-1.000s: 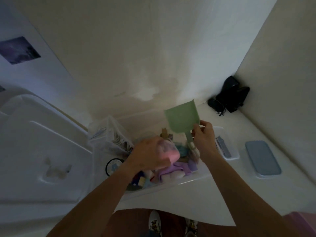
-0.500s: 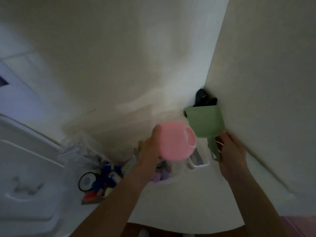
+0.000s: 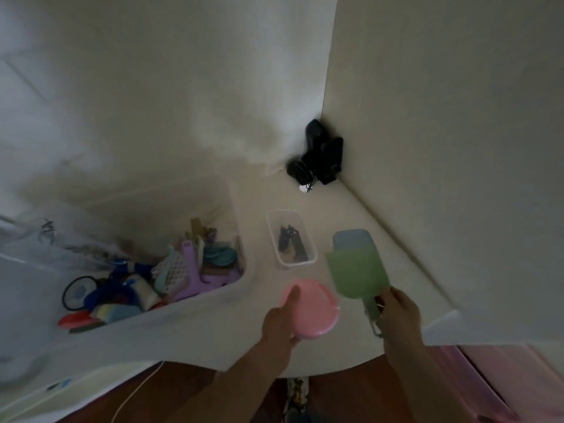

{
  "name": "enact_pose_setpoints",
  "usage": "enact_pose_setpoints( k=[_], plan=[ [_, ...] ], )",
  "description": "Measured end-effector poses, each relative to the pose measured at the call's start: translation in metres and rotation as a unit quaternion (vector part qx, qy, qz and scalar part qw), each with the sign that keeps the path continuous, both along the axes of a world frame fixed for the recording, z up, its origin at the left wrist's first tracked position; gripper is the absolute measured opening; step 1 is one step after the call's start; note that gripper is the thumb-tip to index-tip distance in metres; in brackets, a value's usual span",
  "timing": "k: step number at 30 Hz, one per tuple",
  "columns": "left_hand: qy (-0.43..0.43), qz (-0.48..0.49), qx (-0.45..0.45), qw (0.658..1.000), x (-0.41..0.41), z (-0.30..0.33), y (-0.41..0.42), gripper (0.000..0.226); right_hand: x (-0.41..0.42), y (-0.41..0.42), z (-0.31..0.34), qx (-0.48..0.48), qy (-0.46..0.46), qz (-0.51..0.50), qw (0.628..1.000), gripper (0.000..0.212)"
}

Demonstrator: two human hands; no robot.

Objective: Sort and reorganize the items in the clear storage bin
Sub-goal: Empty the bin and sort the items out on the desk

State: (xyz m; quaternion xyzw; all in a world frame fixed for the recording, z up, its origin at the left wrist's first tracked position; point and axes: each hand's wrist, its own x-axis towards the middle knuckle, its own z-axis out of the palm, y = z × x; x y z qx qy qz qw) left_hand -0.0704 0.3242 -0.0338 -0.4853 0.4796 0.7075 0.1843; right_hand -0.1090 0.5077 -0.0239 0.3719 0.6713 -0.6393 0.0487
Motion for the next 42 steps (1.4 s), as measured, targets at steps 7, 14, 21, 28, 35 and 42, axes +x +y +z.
enact_pose_setpoints(
  k=[7, 14, 21, 28, 35, 42],
  plan=[
    [-0.034, 0.030, -0.151, 0.987, 0.005, -0.046, -0.038, 0.073, 0.032, -0.027, -0.065, 0.036, -0.074, 0.095, 0.992, 0.027],
    [-0.007, 0.049, -0.138, 0.989, 0.014, -0.052, -0.065, 0.056, 0.026, -0.062, -0.094, 0.055, -0.138, 0.083, 0.985, 0.027],
    [-0.039, -0.142, -0.193, 0.970, 0.025, -0.043, -0.085, 0.098, 0.011, -0.074, -0.096, 0.137, -0.158, 0.131, 0.969, 0.046],
    [0.183, -0.228, -0.212, 0.932, 0.045, 0.066, -0.149, 0.010, 0.017, -0.127, 0.020, 0.214, 0.058, 0.199, 0.955, 0.029],
    [0.301, -0.344, -0.657, 0.600, -0.035, 0.070, -0.276, 0.022, -0.033, -0.280, 0.076, 0.323, 0.131, 0.519, 0.781, 0.017],
    [0.209, -0.540, -0.607, 0.545, -0.071, 0.018, -0.290, 0.031, -0.040, -0.337, 0.030, 0.428, -0.081, 0.661, 0.611, 0.032]
  ],
)
